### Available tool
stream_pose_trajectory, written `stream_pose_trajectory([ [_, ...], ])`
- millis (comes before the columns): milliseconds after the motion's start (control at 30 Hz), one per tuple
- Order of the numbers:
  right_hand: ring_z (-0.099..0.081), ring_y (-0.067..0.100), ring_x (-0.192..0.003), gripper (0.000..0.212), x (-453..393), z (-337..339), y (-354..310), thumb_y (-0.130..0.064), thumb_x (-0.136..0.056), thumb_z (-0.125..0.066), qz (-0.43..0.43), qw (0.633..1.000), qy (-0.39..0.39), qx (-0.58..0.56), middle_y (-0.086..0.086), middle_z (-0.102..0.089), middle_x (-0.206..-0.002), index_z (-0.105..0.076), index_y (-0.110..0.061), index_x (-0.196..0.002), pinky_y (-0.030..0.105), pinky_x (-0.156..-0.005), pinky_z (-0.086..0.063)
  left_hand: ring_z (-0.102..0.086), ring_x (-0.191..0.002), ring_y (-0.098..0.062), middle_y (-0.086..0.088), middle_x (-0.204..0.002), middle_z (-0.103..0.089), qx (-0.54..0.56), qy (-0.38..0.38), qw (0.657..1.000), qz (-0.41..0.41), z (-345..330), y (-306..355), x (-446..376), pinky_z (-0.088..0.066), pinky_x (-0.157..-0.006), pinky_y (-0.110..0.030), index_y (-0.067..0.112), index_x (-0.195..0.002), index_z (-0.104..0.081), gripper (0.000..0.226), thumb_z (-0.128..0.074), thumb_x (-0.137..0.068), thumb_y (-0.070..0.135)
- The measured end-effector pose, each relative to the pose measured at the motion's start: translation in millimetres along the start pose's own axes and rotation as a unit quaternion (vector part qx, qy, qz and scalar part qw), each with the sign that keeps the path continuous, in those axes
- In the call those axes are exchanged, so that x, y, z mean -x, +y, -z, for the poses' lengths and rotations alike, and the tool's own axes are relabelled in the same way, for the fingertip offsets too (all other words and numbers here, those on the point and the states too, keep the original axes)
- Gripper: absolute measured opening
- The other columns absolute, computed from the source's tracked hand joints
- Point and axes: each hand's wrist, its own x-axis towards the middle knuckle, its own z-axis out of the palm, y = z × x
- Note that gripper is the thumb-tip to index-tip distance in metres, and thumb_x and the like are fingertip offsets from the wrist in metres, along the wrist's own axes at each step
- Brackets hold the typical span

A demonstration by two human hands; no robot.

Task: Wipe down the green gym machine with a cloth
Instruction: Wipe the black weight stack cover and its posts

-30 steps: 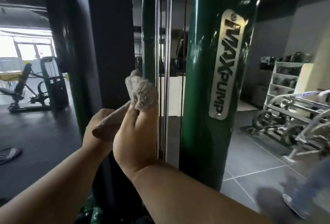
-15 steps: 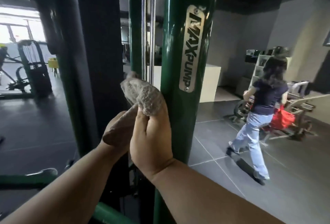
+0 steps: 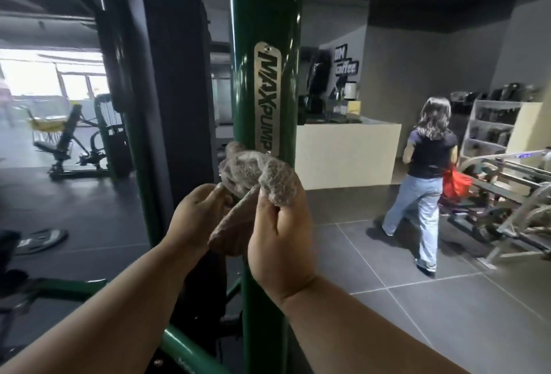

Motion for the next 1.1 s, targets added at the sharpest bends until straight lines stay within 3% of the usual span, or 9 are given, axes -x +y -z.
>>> stream_pose_trajectory([
  [133,-0.060,0.008,-0.127,0.044,-9,47,19,0.005,-0.103,-0.053,0.021,0.998,-0.014,-0.053,-0.007,-0.065,-0.130,-0.062,-0.026,-0.133,0.026,-0.108,-0.046,-0.059,-0.057,-0.012,0.005,-0.066,-0.070,-0.096,0.124,0.986,-0.048,-20,6,17,-0.045,-0.059,-0.031,0.025,-0.084,-0.074,0.029,-0.062,-0.102,0.044],
  [267,-0.061,0.009,-0.124,0.040,-22,95,49,0.001,-0.104,-0.052,0.005,0.996,-0.042,-0.084,-0.004,-0.066,-0.127,-0.063,-0.027,-0.131,0.024,-0.106,-0.046,-0.047,-0.051,-0.012,0.011,-0.053,-0.054,-0.086,0.234,0.967,-0.060,-50,8,43,-0.034,-0.049,-0.026,0.020,-0.069,-0.062,0.034,-0.061,-0.099,0.036],
  [400,-0.057,-0.002,-0.122,0.036,-40,130,75,-0.006,-0.104,-0.053,-0.055,0.991,-0.075,-0.094,-0.015,-0.062,-0.125,-0.066,-0.028,-0.128,0.019,-0.104,-0.043,-0.043,-0.044,-0.005,0.011,-0.050,-0.050,-0.094,0.291,0.949,-0.074,-101,22,69,-0.033,-0.044,-0.022,0.015,-0.071,-0.060,0.032,-0.061,-0.100,0.028],
  [467,-0.057,-0.004,-0.121,0.036,-49,143,85,-0.007,-0.104,-0.051,-0.073,0.987,-0.094,-0.112,-0.016,-0.061,-0.124,-0.066,-0.028,-0.129,0.017,-0.105,-0.044,-0.041,-0.042,-0.004,0.010,-0.050,-0.049,-0.109,0.296,0.945,-0.084,-127,28,79,-0.032,-0.043,-0.022,0.008,-0.077,-0.062,0.031,-0.060,-0.102,0.026],
  [700,-0.061,0.005,-0.120,0.035,-79,170,126,-0.032,-0.106,-0.040,-0.150,0.966,-0.163,-0.132,-0.013,-0.063,-0.127,-0.064,-0.031,-0.131,0.040,-0.106,-0.053,-0.047,-0.052,-0.010,0.007,-0.057,-0.054,-0.177,0.241,0.951,-0.074,-207,37,88,-0.036,-0.048,-0.030,0.015,-0.075,-0.063,0.031,-0.061,-0.103,0.029],
  [800,-0.062,0.006,-0.118,0.035,-91,178,150,-0.023,-0.103,-0.042,-0.162,0.963,-0.163,-0.141,-0.014,-0.063,-0.124,-0.066,-0.033,-0.127,0.040,-0.105,-0.054,-0.055,-0.064,-0.017,-0.009,-0.071,-0.064,-0.151,0.233,0.959,-0.061,-231,28,73,-0.043,-0.063,-0.037,0.013,-0.086,-0.071,0.025,-0.062,-0.102,0.030],
  [867,-0.063,0.007,-0.115,0.034,-99,182,171,-0.019,-0.103,-0.044,-0.164,0.965,-0.159,-0.126,-0.013,-0.064,-0.122,-0.067,-0.033,-0.124,0.040,-0.102,-0.055,-0.057,-0.068,-0.017,-0.007,-0.074,-0.066,-0.139,0.226,0.962,-0.057,-244,20,59,-0.046,-0.068,-0.039,0.014,-0.086,-0.072,0.026,-0.061,-0.103,0.030],
  [1000,-0.062,0.005,-0.115,0.030,-113,180,223,-0.016,-0.105,-0.048,-0.153,0.968,-0.175,-0.093,-0.010,-0.064,-0.122,-0.065,-0.027,-0.126,0.040,-0.102,-0.054,-0.052,-0.063,-0.013,-0.010,-0.073,-0.062,-0.166,0.215,0.959,-0.076,-268,-2,22,-0.042,-0.062,-0.034,0.006,-0.085,-0.067,0.032,-0.056,-0.106,0.027],
  [1100,-0.061,0.006,-0.118,0.031,-131,175,264,-0.014,-0.105,-0.048,-0.125,0.969,-0.204,-0.057,-0.009,-0.065,-0.124,-0.066,-0.026,-0.127,0.038,-0.105,-0.052,-0.056,-0.065,-0.010,-0.010,-0.081,-0.067,-0.134,0.244,0.958,-0.070,-274,-30,-15,-0.046,-0.060,-0.029,0.014,-0.087,-0.070,0.026,-0.057,-0.105,0.028],
])
